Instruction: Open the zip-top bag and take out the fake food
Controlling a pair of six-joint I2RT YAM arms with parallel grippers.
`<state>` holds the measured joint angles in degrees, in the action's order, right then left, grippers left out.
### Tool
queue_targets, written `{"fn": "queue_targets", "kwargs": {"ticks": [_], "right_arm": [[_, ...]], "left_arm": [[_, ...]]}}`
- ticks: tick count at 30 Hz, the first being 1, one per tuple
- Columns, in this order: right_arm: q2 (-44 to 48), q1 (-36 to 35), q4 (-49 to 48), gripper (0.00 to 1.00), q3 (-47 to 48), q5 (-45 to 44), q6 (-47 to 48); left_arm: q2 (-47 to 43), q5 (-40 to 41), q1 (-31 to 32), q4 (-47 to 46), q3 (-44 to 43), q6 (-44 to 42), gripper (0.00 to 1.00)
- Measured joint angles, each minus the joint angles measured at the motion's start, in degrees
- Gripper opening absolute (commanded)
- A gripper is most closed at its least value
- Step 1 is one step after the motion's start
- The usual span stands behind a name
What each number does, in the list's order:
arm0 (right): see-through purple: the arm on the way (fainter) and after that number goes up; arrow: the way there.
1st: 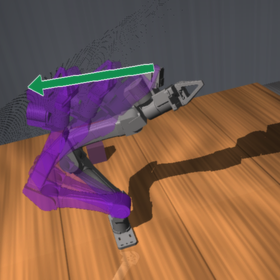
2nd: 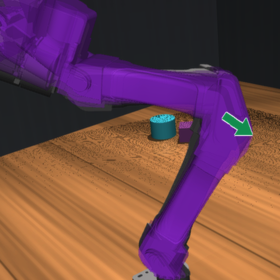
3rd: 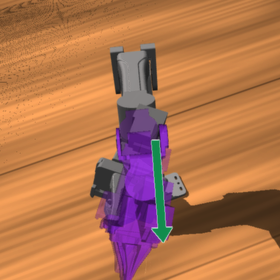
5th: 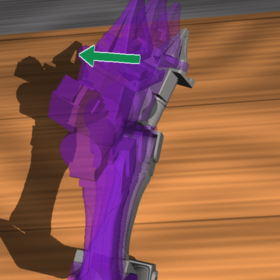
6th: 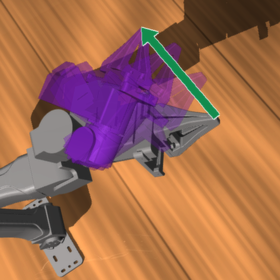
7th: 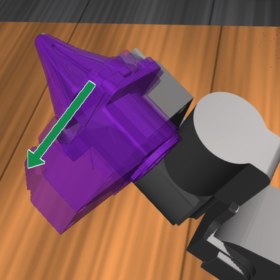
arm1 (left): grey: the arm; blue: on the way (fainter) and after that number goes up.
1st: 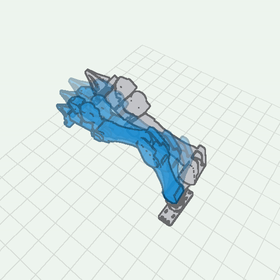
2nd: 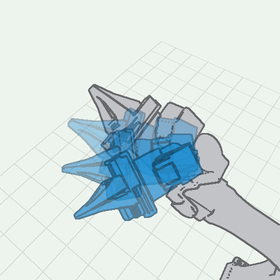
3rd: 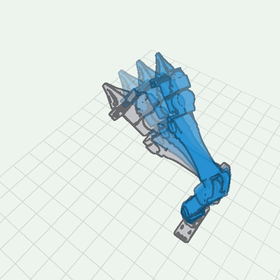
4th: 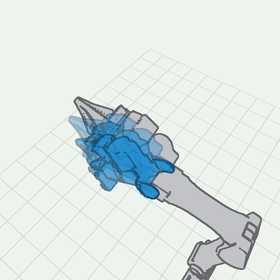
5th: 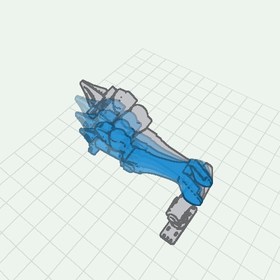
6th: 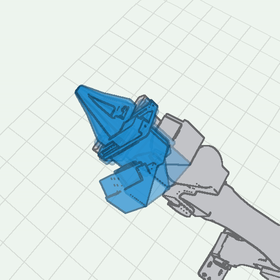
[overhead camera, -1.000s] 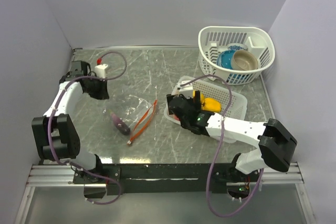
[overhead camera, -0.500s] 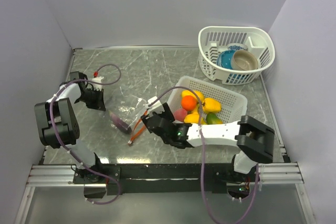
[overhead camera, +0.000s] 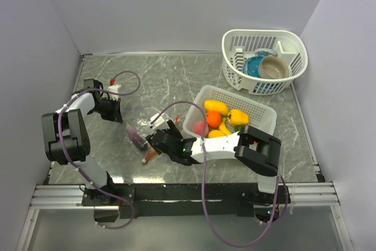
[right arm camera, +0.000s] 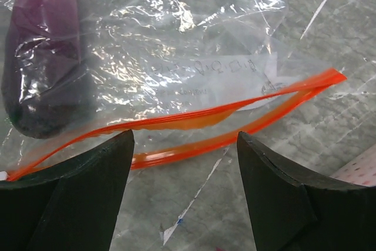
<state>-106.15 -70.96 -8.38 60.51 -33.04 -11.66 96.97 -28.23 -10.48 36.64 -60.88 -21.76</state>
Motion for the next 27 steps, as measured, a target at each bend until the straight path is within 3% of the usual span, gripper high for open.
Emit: {"fn": "queue_targets", "kwargs": {"ticks": [16,21,27], "right_arm": [[-4.74,-1.84,-1.33,0.71,2.19,5.60,-1.09],[-4.74,-2.29,-3.15,0.94,2.12,7.43,-2.43],[-5.07,-2.29,-5.97,1.00,2.19,9.29,-4.33]], "left_arm": [[0.04,1.11,1.84,-1.53,0.02,0.52,0.01],[0.04,1.57,2.25,-1.75,0.02,0.68,0.01],[0.04,2.62,3.06,-2.08,0.13,1.42,0.01]]}}
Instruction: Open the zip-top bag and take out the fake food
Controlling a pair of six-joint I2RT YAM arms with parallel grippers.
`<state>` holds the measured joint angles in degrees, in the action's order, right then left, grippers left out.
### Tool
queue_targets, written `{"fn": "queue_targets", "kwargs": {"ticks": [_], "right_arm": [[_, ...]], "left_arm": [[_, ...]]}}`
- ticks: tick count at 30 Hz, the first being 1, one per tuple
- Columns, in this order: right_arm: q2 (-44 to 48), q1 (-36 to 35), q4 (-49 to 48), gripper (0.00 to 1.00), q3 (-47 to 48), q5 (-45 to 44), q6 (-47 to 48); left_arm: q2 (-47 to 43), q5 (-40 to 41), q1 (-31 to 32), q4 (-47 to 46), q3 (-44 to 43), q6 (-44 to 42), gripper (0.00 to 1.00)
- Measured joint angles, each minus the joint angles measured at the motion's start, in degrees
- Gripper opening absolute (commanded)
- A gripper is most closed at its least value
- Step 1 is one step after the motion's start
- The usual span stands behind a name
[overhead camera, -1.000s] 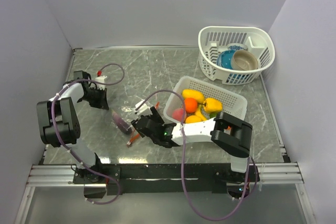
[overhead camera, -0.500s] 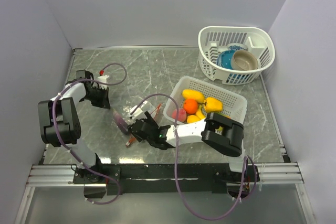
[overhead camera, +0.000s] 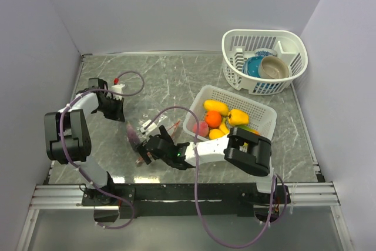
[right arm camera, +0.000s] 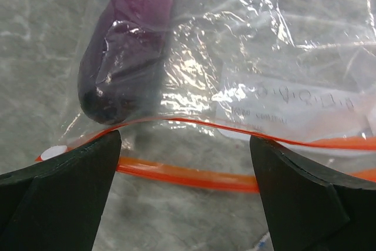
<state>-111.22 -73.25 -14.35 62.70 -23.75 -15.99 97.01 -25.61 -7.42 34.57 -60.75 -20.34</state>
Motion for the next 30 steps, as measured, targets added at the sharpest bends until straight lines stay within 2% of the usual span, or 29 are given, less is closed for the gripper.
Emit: {"fn": "queue_targets", "kwargs": {"ticks": [10,18,30], "right_arm": [[-4.46,0.00,-1.51,1.00,5.97,1.07,-1.11],[-6.36,0.24,-2.97,1.00,10.29,2.16,-1.11],[-11.04,0.33,-0.72,1.00,15.06,1.73,-1.53]], "left_arm": [[-0.11,0.44,1.36,-0.44,0.94,0.57,0.01],[-2.49,1.05,4.39,-1.55,5.03,2.08,0.01],[-2.99,2.60,5.62,-3.80,7.43,3.06,0.01]]}}
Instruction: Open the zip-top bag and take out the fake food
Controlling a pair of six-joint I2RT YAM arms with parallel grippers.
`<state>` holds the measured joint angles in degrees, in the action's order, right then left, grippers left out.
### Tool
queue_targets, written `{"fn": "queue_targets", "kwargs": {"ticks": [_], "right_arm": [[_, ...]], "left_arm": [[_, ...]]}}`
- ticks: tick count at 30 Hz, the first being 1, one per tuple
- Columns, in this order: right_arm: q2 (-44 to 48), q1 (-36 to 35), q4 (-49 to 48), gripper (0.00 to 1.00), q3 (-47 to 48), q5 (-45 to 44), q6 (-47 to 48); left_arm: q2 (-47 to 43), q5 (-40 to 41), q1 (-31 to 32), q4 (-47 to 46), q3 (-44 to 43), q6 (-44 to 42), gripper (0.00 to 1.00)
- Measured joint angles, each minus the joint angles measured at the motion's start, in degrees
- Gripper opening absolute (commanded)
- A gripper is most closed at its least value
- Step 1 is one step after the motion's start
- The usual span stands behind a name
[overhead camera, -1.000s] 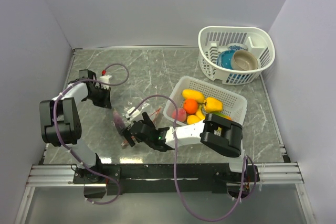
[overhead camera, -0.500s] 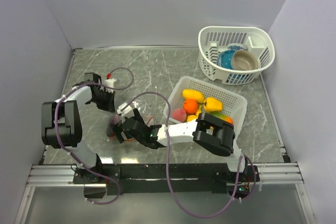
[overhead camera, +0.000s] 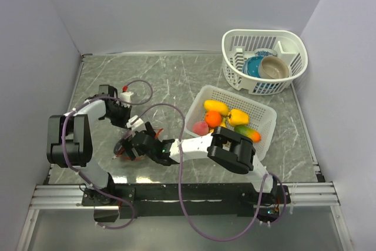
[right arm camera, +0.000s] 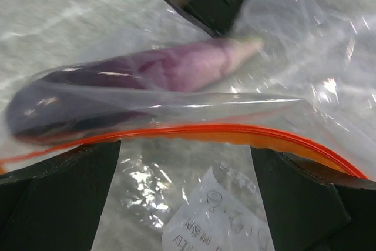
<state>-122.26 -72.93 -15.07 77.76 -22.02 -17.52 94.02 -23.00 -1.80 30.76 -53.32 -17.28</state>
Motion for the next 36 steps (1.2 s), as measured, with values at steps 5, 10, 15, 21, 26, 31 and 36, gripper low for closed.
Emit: {"fn": "queue_targets", "kwargs": {"ticks": [5,10,15,21,26,31,36], "right_arm": [[0.55,0.07,0.94,1.00,-3.63,-3.63,-1.55],[2.56,0.15,1.29,1.00,-7.78,-6.58,-4.04],[3.85,0.39,1.53,1.00,-9.60,-7.58,-5.86],[4.02,0.48,1.62,1.00,-9.64,-7.56,-6.01],[4.13,1.11,1.53,1.00,-9.75,-7.48,-5.81],[5.51,2.01,-0.22,1.00,-12.28,-7.15,-5.81],[6.21,2.10,-2.80,1.00,-14.38,-7.02,-5.81]], "left_arm": [[-0.44,0.26,-3.87,4.24,-4.15,-1.18,0.01],[-0.61,0.79,-10.12,5.53,-11.69,-3.04,0.01],[-1.99,0.59,-11.56,7.91,-12.41,-4.31,0.01],[-5.22,-4.11,-10.54,14.23,-12.39,-4.85,0.01],[-9.22,-5.46,-4.98,15.06,-8.50,-5.95,0.01],[-8.31,-5.29,-2.64,14.47,-3.63,-5.92,0.01],[-8.13,-4.57,0.70,13.55,-1.25,-5.77,0.01]]}}
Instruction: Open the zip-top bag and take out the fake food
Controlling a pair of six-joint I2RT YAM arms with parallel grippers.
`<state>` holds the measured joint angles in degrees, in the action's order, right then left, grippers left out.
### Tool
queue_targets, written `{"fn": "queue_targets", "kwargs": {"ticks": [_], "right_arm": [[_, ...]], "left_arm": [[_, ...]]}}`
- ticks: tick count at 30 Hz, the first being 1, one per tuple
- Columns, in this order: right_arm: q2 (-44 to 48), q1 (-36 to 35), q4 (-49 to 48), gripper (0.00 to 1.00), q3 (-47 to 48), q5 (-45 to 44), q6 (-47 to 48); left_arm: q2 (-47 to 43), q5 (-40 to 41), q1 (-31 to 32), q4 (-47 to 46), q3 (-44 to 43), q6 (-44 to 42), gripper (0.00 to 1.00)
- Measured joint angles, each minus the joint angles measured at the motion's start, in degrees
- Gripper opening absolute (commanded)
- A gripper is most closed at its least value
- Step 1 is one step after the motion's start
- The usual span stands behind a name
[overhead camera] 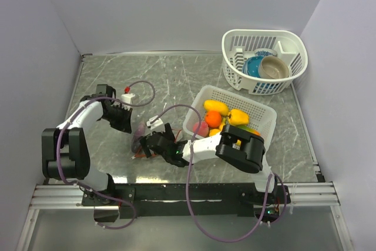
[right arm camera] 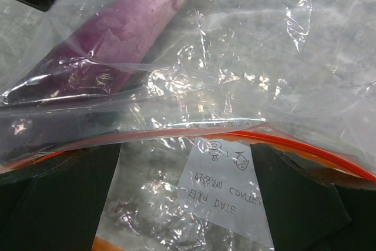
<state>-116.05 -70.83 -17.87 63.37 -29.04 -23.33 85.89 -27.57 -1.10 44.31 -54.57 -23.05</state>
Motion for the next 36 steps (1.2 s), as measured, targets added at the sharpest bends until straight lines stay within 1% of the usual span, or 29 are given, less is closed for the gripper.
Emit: {"fn": "queue_targets", "kwargs": {"ticks": [10,16,21,28,31,36], "right_arm": [[0.00,0.00,-3.48,1.00,-1.25,0.61,0.02],[0.00,0.00,-4.57,1.00,-1.60,1.03,0.02],[0.00,0.00,-4.85,1.00,-1.60,1.33,-0.02],[0.00,0.00,-5.42,1.00,-1.70,1.70,0.02],[0.72,0.00,-6.78,1.00,-3.02,3.61,0.46],[3.32,0.00,-8.46,1.00,-5.03,9.79,0.92]], "left_arm": [[1.33,1.60,5.92,-4.72,0.48,1.77,0.01],[1.38,4.98,6.08,-7.91,2.97,1.68,0.01],[1.31,8.52,6.05,-7.89,5.25,1.03,0.01],[1.16,8.57,6.60,-7.85,5.25,1.18,0.01],[1.16,8.59,7.34,-7.91,5.25,1.31,0.01],[1.75,8.46,7.93,-8.24,5.07,1.49,0.01]]}}
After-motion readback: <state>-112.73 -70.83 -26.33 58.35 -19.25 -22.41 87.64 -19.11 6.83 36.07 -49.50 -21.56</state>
